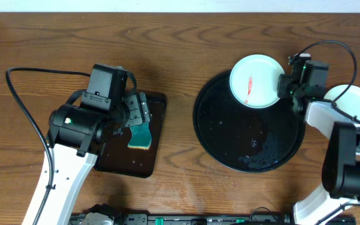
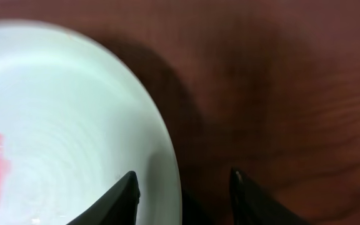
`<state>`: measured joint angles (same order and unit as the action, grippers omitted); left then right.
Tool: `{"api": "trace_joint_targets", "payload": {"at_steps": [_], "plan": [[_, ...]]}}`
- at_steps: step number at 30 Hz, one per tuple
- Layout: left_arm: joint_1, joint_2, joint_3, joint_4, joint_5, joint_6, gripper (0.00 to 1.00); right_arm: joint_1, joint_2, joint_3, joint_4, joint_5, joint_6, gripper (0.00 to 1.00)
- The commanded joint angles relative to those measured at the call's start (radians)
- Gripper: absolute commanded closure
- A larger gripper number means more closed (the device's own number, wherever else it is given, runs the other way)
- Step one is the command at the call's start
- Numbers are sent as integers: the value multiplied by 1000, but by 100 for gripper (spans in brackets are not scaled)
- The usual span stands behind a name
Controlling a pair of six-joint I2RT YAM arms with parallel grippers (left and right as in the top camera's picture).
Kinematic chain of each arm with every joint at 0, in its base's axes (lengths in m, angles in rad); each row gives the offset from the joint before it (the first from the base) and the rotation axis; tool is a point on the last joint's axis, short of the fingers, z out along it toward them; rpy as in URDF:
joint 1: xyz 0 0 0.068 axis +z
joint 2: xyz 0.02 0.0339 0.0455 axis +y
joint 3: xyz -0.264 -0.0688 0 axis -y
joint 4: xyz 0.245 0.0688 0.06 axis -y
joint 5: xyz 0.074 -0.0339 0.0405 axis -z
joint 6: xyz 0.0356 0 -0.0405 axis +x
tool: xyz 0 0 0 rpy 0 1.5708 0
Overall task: Clean dirty plates on tray and stack at the side
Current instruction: 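Pull the remaining pale green plate to the tray center with right gripper, then grasp the sponge from the black rectangular tray with the left gripper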
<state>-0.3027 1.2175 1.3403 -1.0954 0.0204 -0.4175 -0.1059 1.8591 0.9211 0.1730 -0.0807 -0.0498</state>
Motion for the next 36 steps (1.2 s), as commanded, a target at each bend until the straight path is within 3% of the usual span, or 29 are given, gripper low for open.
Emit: {"api": "trace_joint_targets", "payload": {"at_steps": [1, 2, 3, 4, 5, 15, 21, 26, 30, 36], "plan": [[5, -2, 5, -2, -5, 6, 17, 9, 58, -1, 10, -14, 43, 58], [5, -2, 5, -2, -5, 6, 17, 10, 66, -1, 10, -15, 50, 62], [5, -2, 5, -2, -5, 6, 17, 9, 73, -1, 7, -15, 61, 73], [5, -2, 5, -2, -5, 6, 17, 9, 74, -1, 0, -21, 64, 93], [5, -2, 5, -2, -5, 6, 17, 8, 71, -1, -8, -24, 64, 99], [5, -2, 5, -2, -5, 6, 17, 10, -156, -1, -235, -56, 78, 99], [5, -2, 5, -2, -5, 6, 17, 13, -324, -1, -563, -167, 195, 99], [5, -2, 5, -2, -5, 6, 17, 50, -322, -15, -770, -193, 209, 99], [5, -2, 5, -2, -5, 6, 17, 90, -312, -85, -758, -166, 209, 99], [5, -2, 5, -2, -5, 6, 17, 134, -295, -220, -544, -134, 108, 99]]}}
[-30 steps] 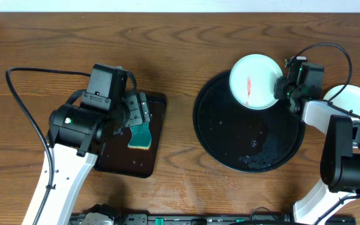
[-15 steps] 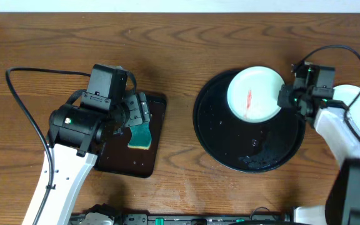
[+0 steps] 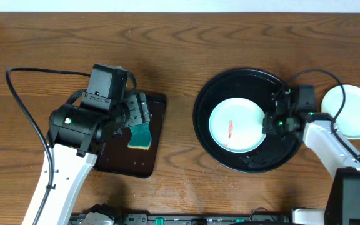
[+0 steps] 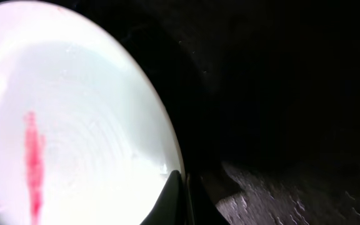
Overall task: Clean dirty plates on tray and stack at the side
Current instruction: 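Grasp the sponge from the black rectangular tray with the left gripper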
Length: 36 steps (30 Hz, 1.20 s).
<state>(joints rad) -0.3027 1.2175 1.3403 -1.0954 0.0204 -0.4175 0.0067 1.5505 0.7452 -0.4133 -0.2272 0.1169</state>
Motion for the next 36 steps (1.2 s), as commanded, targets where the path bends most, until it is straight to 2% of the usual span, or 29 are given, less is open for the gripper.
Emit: {"api": "trace_joint_targets", "payload": {"at_steps": [1, 4, 7, 9, 10, 11, 12, 14, 17, 20, 21, 24, 27, 29, 30, 32, 36], "plan": [[5, -2, 5, -2, -5, 6, 17, 21, 14, -57, 68, 34, -80, 99], [5, -2, 5, -2, -5, 6, 17, 19, 14, -58, 86, 151, -89, 99], [5, -2, 5, -2, -5, 6, 17, 19, 0, -37, 84, 204, -90, 81], [5, -2, 5, 6, -6, 6, 17, 19, -23, -16, 80, 190, -89, 75], [5, -2, 5, 7, -5, 5, 17, 20, -40, -7, 78, 171, -89, 74], [5, -2, 5, 7, -3, -8, 7, 19, -82, 9, 72, 114, -89, 72], [5, -2, 5, 8, -3, -32, 2, 19, -138, 21, 68, 34, -89, 68], [5, -1, 5, 7, -21, -28, 2, 19, -205, 26, 62, -59, -89, 64], [5, 19, 3, -3, -56, -29, 2, 19, -295, 26, 33, -174, -89, 62], [5, 69, -22, -18, -106, -30, 1, 20, -359, 26, -8, -196, -89, 62], [5, 91, -37, -17, -119, -34, 2, 20, -370, 26, -20, -196, -89, 62], [5, 180, -102, 21, -139, -36, 13, 21, -382, 26, -56, -196, -88, 63], [5, 283, -130, 29, -105, -36, 21, 21, -379, 26, -98, -196, -89, 65], [5, 349, -130, 26, -36, -36, 19, 21, -379, 26, -115, -196, -89, 65], [5, 381, -131, 26, -11, -30, 13, 21, -379, 26, -117, -195, -89, 66], [5, 438, -141, 49, -16, -29, 16, 21, -379, 26, -118, -192, -89, 66], [5, 556, -171, 117, 3, -33, 37, 21, -379, 26, -127, -192, -89, 67]]}}
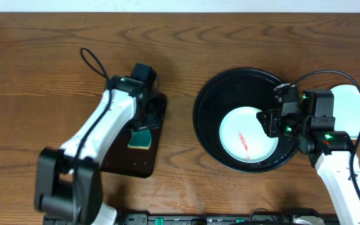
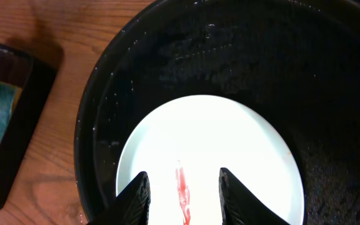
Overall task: Clean dirty plates on tray and stack at the side
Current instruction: 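Grasp the sponge from the black rectangular tray with the left gripper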
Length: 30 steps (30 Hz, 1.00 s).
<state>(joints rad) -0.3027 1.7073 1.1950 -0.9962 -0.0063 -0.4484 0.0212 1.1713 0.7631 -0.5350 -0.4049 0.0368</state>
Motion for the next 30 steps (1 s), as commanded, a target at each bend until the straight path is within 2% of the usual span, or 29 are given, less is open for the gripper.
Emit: {"api": "trace_joint_targets", "payload": {"at_steps": [1, 4, 7, 9, 11, 12, 17, 18, 19, 22, 27, 30], "plan": [[5, 95, -30, 30, 33, -2, 39, 7, 0, 8, -9, -14, -8, 67], [5, 156, -40, 63, 33, -1, 43, 6, 0, 8, -24, -14, -8, 68], [13, 190, -48, 114, 23, -2, 56, 6, 0, 8, -35, -11, -8, 68], [26, 197, -49, 138, 21, -2, 69, 7, 0, 8, -38, -11, -8, 69], [41, 193, -48, 145, 21, -1, 91, 7, 0, 8, -38, -11, -8, 69], [53, 189, -47, 145, 22, -1, 92, 7, 0, 8, -38, -11, -8, 69], [99, 152, -37, 95, 84, 11, 92, 7, 0, 8, -38, -11, -8, 71], [108, 140, -37, 88, 110, 23, 73, 7, 0, 8, -38, -11, -8, 72], [120, 126, -37, 79, 141, 39, 61, 6, 0, 8, -38, -11, -8, 73], [150, 89, -37, 53, 175, 71, 47, 6, 0, 8, -37, -11, -8, 73], [189, 63, -39, 61, 170, 102, 45, 7, 0, 8, -37, -11, -8, 73], [191, 72, -65, 127, 148, 119, 45, 6, 0, 8, -37, -10, -8, 73]]}}
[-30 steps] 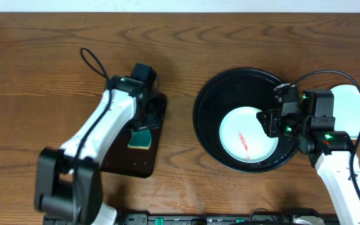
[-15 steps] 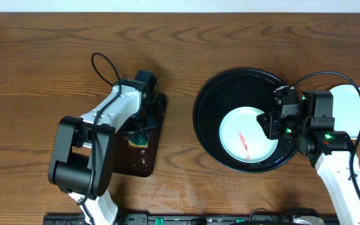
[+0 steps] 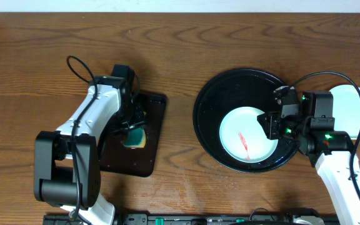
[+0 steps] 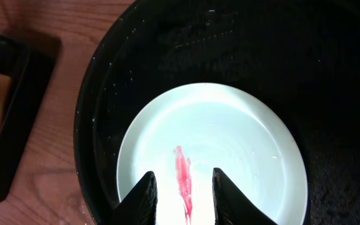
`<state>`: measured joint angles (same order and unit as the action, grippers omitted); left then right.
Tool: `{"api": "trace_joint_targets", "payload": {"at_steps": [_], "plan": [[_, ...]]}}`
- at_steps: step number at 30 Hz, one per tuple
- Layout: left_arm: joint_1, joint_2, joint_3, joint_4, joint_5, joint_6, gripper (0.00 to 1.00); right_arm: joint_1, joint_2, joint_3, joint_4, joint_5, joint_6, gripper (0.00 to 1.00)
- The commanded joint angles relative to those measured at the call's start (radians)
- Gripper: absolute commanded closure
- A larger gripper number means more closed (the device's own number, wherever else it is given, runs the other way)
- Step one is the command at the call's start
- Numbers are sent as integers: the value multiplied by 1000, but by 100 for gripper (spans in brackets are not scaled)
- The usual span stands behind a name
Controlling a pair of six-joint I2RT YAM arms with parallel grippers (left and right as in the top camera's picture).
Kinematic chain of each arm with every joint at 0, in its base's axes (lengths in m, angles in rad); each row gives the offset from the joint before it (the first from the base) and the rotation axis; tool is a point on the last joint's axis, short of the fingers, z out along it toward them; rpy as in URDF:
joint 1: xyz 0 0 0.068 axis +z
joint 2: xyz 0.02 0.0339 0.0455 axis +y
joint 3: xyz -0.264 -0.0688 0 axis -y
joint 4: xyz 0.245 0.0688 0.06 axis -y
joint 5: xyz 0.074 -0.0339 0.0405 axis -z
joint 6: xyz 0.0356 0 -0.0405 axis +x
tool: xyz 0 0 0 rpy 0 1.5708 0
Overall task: Clean dirty plates on tray and stack at the side
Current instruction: 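Grasp the sponge from the black rectangular tray with the left gripper, then carry the sponge with the left gripper onto the last green plate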
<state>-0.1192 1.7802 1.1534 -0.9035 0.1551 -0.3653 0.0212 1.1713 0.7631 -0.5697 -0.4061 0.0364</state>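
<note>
A white plate (image 3: 245, 142) with a red streak (image 4: 183, 181) lies in the near right part of the round black tray (image 3: 212, 94). My right gripper (image 4: 183, 180) hangs open above the plate, its fingers either side of the streak and clear of it. A clean white plate (image 3: 355, 111) rests on the table right of the tray. A teal and yellow sponge (image 3: 134, 139) lies in a small black rectangular tray (image 3: 139, 164). My left gripper (image 3: 132, 124) is down at the sponge's far edge. The overhead view does not show how its jaws stand.
The round tray's floor (image 4: 230, 50) is wet with droplets. Brown wooden table (image 3: 180, 44) runs all round both trays. Cables loop from each arm, one over the right plate.
My left gripper has shifted slightly left and nearer onto the sponge, which now sits a little further left. The right gripper hangs open over the dirty plate as before, with its fingers a little nearer together.
My right gripper stood open round the dirty plate's rim at the round tray's far edge. Then it was shut on the rim with the plate in the tray's middle. Later it hung open above the released plate, and my left arm had come down to the sponge.
</note>
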Motion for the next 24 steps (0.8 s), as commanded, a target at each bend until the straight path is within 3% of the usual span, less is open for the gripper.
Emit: {"api": "trace_joint_targets", "payload": {"at_steps": [1, 6, 8, 11, 12, 17, 18, 19, 21, 24], "plan": [[6, 4, -41, 67, -17, 36, 45, 6, 0, 8, -3, -5, -8, 73], [-8, 16, -163, 239, -15, 35, 47, 6, 0, 8, -14, 46, 8, 75], [-11, 16, -183, 255, -11, 35, 56, 6, 0, 8, -32, 89, 40, 76], [-11, 14, -181, 254, -9, 36, 92, 5, 4, 7, -58, 183, 106, 77], [-11, 14, -177, 253, -9, 36, 93, 5, 8, 7, -61, 206, 125, 77], [-11, 3, -109, 168, -10, 39, 90, 5, 16, 7, -71, 208, 132, 78], [-11, -3, -85, 139, -10, 42, 75, 3, 16, 7, -77, 208, 132, 78], [-11, -7, -67, 115, -10, 44, 67, 2, 16, 7, -80, 216, 133, 79], [-11, -22, -26, 56, -10, 52, 58, -13, 16, 7, -95, 274, 167, 78], [-11, -48, 7, -8, -10, 55, 54, -50, 19, 7, -103, 320, 207, 78]]}}
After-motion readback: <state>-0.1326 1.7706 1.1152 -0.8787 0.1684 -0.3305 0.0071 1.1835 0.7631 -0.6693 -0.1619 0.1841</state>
